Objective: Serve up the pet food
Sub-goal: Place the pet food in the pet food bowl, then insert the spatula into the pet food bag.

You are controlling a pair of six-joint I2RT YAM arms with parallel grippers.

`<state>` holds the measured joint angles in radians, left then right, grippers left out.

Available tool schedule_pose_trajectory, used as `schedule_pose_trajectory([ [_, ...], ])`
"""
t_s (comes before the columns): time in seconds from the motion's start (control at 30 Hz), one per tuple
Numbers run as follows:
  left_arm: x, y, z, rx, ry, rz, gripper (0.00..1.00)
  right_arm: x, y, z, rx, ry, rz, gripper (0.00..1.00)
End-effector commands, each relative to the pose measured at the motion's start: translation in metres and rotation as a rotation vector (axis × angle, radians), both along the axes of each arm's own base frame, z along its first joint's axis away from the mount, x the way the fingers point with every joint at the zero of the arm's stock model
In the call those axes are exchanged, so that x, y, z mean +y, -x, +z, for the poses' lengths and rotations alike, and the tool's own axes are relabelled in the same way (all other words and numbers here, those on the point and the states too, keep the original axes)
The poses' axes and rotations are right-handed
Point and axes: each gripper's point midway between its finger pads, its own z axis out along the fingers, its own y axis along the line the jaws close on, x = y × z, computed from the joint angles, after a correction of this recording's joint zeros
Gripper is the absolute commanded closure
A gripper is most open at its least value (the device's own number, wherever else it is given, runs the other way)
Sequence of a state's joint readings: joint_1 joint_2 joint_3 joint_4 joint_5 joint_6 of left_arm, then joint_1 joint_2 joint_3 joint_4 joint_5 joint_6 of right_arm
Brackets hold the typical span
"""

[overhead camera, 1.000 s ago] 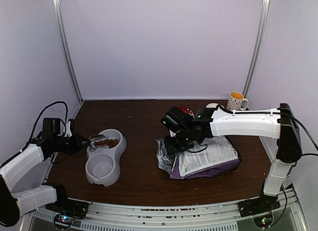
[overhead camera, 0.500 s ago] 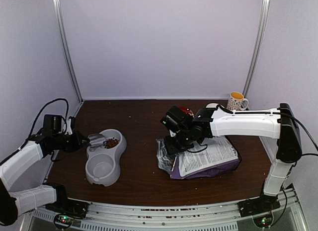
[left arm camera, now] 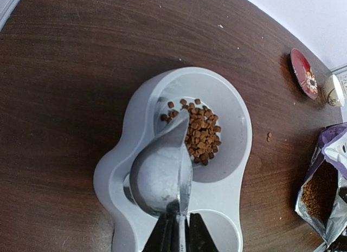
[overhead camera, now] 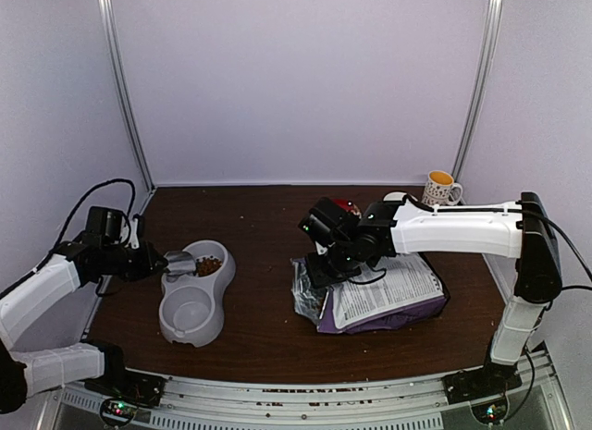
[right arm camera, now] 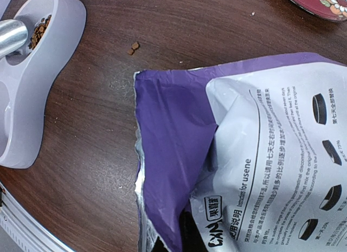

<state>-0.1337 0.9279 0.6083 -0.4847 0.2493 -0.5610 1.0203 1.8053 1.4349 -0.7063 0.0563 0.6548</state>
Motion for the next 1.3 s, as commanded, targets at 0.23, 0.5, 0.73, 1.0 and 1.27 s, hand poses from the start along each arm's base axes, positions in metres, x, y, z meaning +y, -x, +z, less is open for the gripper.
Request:
schedule_pose_trajectory([
  [0.23, 0.001, -0.010, 0.019, -0.040, -0.128, -0.007, 1.00, -0.009, -0.005, -0.002, 0.003, 0.023, -0.020, 1.00],
  [0.5, -0.003, -0.004, 0.039, -0.073, -0.125, -0.041, 1.00, -0.005, -0.006, 0.001, 0.005, 0.018, -0.016, 1.00],
  [0.73, -0.027, 0.007, 0.057, -0.118, -0.023, -0.157, 1.00, 0.004, -0.004, 0.008, 0.019, -0.016, -0.001, 1.00],
  [1.0, -0.057, 0.024, 0.068, -0.153, 0.069, -0.304, 1.00, 0.023, -0.005, 0.019, 0.018, -0.039, 0.027, 1.00],
  [1.27, -0.089, 0.032, 0.070, -0.168, 0.126, -0.425, 1.00, 0.050, -0.007, 0.031, 0.013, -0.050, 0.072, 1.00],
])
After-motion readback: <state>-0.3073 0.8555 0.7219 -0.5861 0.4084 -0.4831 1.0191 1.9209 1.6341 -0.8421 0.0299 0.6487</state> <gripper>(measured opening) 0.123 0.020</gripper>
